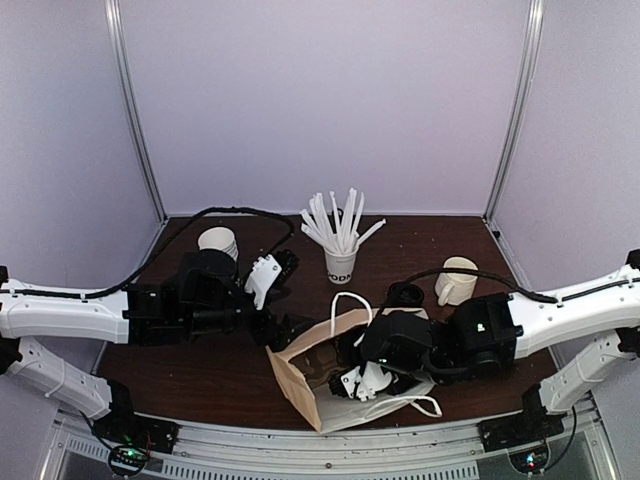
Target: Pack the takeout coffee
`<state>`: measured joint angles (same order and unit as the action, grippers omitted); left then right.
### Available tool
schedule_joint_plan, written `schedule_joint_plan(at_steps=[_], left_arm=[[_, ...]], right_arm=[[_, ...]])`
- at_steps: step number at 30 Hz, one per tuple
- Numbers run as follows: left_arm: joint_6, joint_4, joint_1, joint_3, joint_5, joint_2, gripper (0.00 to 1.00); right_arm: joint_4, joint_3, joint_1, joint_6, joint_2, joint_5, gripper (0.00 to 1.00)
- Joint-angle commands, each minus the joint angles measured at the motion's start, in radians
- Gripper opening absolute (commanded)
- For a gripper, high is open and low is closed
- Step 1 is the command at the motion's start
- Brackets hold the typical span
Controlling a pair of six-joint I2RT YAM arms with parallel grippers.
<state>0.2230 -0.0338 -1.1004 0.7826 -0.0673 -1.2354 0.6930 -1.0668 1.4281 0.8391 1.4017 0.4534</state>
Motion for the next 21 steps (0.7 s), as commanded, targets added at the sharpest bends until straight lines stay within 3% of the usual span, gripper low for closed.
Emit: schedule_joint_plan(at_steps=[1,12,21], left_arm=[[-0.005,-0.054,0.005,-0.011,0.006,0.015,0.87],[0.039,-0.048,0.029,-0.072,-0.063,0.112,0.88],[0.035,0.012,0.044,-0.13,-0.126,0.264,0.89]], right_arm=[[0.001,-0.005,-0.024,-0.008,0.027,-0.001,0.6],[0.041,-0.086,-0.113,-0.014,0.096,-0.128,0.61],[0.242,-0.286,-0.223,-0.038,0.232,-0.348,0.61]])
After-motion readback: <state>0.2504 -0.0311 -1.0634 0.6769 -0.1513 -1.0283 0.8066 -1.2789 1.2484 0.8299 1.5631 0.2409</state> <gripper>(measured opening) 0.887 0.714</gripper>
